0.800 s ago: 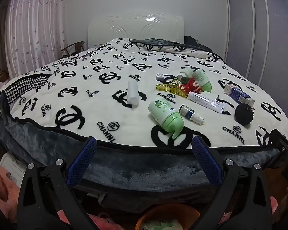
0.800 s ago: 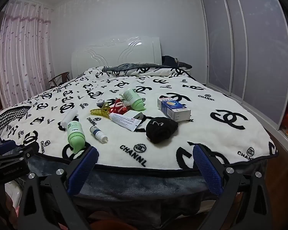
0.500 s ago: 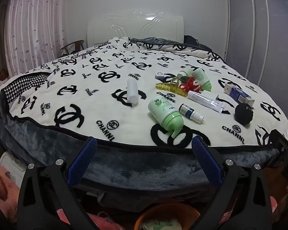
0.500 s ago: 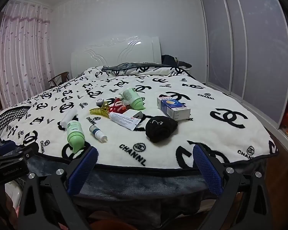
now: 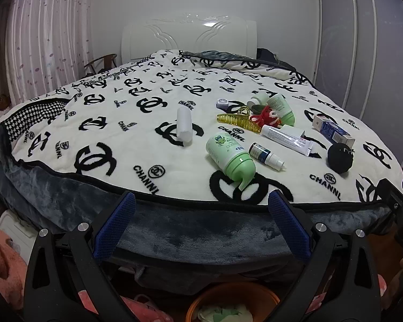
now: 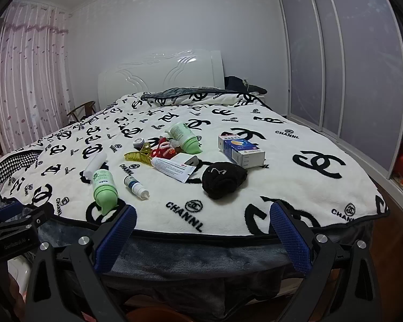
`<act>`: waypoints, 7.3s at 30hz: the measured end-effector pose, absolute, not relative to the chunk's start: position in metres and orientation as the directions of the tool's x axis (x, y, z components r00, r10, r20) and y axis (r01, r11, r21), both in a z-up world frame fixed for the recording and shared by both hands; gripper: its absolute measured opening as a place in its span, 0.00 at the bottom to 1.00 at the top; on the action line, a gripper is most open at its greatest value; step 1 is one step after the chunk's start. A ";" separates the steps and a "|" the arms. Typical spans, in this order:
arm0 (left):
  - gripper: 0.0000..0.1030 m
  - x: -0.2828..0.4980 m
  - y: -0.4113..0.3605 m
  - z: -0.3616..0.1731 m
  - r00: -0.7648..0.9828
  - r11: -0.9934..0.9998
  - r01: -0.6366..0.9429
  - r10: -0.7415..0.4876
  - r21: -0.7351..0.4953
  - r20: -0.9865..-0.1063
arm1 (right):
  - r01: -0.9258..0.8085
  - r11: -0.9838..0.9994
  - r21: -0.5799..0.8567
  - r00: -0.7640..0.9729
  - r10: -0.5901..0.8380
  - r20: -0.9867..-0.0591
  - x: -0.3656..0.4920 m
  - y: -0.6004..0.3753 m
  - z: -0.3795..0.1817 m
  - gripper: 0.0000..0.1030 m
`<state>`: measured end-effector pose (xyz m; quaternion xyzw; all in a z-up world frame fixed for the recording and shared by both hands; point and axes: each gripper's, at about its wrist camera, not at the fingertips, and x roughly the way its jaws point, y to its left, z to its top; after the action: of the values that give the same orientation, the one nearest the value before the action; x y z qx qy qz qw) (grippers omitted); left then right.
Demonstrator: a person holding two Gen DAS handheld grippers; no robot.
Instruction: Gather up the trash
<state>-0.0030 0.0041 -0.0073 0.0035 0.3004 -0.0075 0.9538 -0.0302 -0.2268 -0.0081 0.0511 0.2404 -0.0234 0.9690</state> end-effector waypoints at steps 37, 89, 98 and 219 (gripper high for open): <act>0.93 -0.003 0.001 -0.008 0.815 1.000 0.015 -0.015 -0.005 -0.579 | 0.070 0.994 0.089 0.881 -0.020 -0.472 -0.032 -0.225 -0.004 0.95; 0.94 0.075 -0.007 -0.009 0.700 0.981 0.108 -0.191 -0.162 -0.688 | 0.078 0.992 0.102 0.877 -0.019 -0.481 -0.038 -0.227 -0.012 0.95; 0.93 0.165 -0.002 -0.033 0.484 0.955 -0.088 -0.207 -0.283 -0.850 | 0.095 0.986 0.136 0.874 -0.018 -0.485 -0.042 -0.243 -0.015 0.95; 0.81 -0.044 0.000 -0.139 0.519 0.927 0.324 -0.340 -0.188 -0.784 | 0.083 0.982 0.167 0.744 0.051 -0.666 0.082 -0.274 -0.016 0.89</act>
<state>-0.0440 -0.0002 -0.1395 -0.0089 0.4518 -0.1907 0.8715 0.0820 -0.2739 -0.0158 0.0933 0.3577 -0.0086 0.9291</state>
